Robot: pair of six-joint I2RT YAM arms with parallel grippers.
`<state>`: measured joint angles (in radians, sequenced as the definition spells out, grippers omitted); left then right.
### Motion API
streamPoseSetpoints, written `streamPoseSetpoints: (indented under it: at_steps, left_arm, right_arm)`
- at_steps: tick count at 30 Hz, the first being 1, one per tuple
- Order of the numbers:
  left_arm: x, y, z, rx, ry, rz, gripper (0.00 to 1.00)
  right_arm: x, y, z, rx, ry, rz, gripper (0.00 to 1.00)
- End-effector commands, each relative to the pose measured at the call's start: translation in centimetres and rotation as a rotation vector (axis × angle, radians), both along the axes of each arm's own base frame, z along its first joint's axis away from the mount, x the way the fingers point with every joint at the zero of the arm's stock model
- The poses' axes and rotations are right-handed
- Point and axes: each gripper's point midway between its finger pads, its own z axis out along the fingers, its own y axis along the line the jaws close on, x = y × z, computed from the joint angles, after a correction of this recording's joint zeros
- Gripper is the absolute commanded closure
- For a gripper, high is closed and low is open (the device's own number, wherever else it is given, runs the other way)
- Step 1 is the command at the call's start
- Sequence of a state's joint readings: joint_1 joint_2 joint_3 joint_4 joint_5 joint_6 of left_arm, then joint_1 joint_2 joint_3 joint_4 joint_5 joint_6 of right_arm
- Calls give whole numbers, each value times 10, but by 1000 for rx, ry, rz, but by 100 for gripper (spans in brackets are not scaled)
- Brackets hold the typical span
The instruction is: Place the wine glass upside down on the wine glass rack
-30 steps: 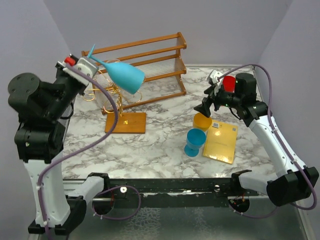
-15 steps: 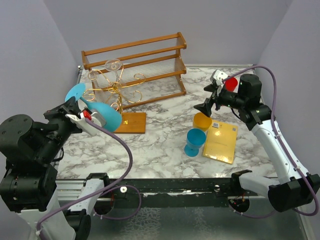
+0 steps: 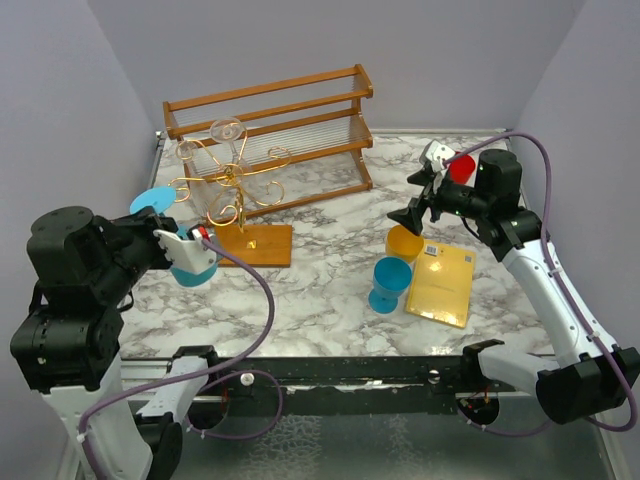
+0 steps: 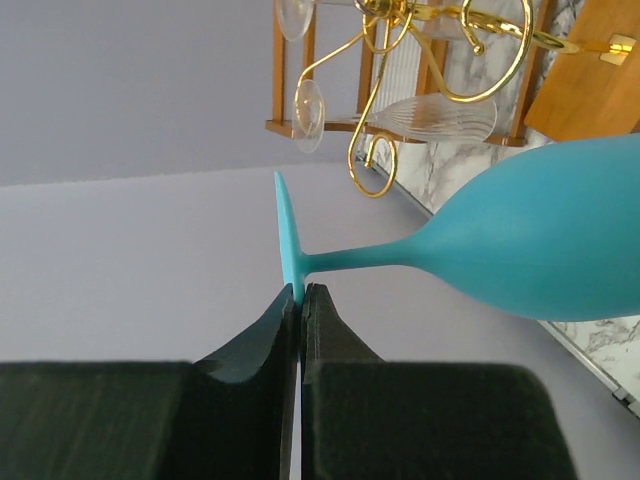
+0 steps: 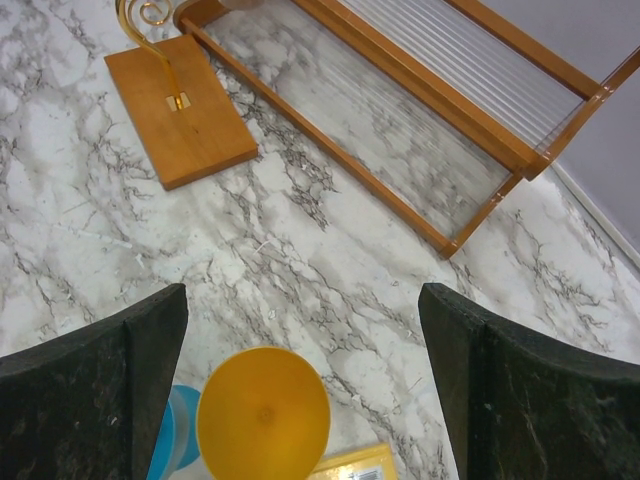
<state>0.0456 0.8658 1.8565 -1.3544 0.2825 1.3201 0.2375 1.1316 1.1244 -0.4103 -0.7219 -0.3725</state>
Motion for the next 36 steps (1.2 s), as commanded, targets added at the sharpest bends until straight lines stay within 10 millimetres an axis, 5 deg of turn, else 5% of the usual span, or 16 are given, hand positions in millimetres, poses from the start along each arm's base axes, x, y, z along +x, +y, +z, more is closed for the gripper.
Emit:
streamPoseSetpoints:
  at_steps: [1,19,36]
  left_arm:
    - [21,-6,-13,103,53,-97,100]
    - [94,-32,-55,89,141,-283,100]
    - [126,-9,-55,131,112,-154,100]
  right_arm:
    - [0,2,2,0,-27,16,2]
    - [4,1,-5,-11,-16,4,2]
    - [7,1,-10,-16,-5,2,2]
